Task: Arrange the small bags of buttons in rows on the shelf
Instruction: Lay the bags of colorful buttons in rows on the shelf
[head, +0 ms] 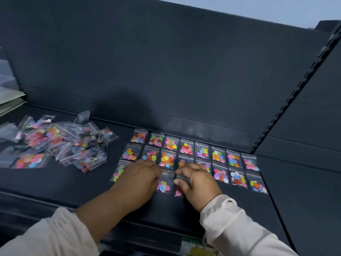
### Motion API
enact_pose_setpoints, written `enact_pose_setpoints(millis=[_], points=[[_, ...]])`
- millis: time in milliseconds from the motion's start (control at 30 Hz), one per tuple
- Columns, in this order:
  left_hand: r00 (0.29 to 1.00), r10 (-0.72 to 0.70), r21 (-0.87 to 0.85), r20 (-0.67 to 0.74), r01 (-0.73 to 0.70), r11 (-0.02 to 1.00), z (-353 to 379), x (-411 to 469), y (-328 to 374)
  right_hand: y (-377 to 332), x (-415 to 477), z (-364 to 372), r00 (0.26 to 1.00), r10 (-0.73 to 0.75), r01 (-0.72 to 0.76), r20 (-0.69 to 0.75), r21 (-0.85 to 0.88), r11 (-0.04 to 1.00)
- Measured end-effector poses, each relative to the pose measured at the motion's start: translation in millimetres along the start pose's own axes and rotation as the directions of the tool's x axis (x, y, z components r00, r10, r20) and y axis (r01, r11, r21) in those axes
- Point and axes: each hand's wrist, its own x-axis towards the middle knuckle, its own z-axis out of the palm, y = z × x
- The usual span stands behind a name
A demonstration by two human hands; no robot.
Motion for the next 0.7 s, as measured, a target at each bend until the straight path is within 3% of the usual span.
enact_pose_setpoints(millis=[367, 700], points=[[0.979, -0.176, 0.092, -0.103, 0.186, 0.978, -77, -46, -90, -99, 62, 15, 0.988, -0.153, 0.152, 0.008, 0.086, 0.985], [0.938, -0.34, 0.179, -0.072, 0.347, 0.92, -132, -94, -218, -204, 134, 77, 0.987, -0.134, 0.121, 0.086, 0.14, 0.983]])
